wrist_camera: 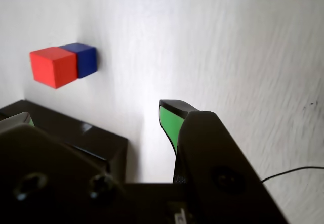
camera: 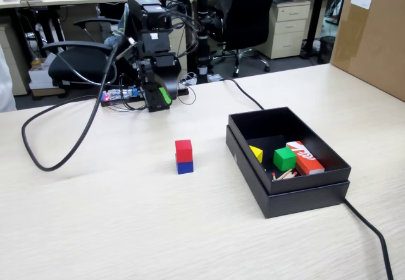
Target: Put the red cube on top of the blue cube
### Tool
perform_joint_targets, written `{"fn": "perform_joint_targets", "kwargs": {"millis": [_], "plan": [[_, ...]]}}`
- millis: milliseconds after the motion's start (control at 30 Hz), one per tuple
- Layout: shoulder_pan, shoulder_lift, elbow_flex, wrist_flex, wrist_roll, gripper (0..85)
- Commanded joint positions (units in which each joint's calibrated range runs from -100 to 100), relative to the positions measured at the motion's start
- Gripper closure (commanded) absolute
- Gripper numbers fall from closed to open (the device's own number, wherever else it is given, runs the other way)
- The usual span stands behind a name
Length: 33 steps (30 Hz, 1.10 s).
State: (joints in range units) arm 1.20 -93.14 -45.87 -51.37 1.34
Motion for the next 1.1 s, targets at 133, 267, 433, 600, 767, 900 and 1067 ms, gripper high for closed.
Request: {"fn": "perform_joint_targets", "kwargs": {"millis": [133,267,433,600,767,900,1067], "plan": [[0.2,-6.06,-10.25,7.88,-0.83,34.1],[0.1,-6.06,-16.42,12.8,-1.56,34.1],[0.24,-6.06,-25.39,20.66,-1.9,34.2],[0.15,-5.94,-34.28,28.87,-1.9,33.9],[-0.24,-5.94,-39.08,35.18,-1.9,33.7],[-0.29,-6.17,-46.7,41.74,-2.39,33.4],[-0.34,-6.86,-47.69,42.17,-2.49,35.2]]}}
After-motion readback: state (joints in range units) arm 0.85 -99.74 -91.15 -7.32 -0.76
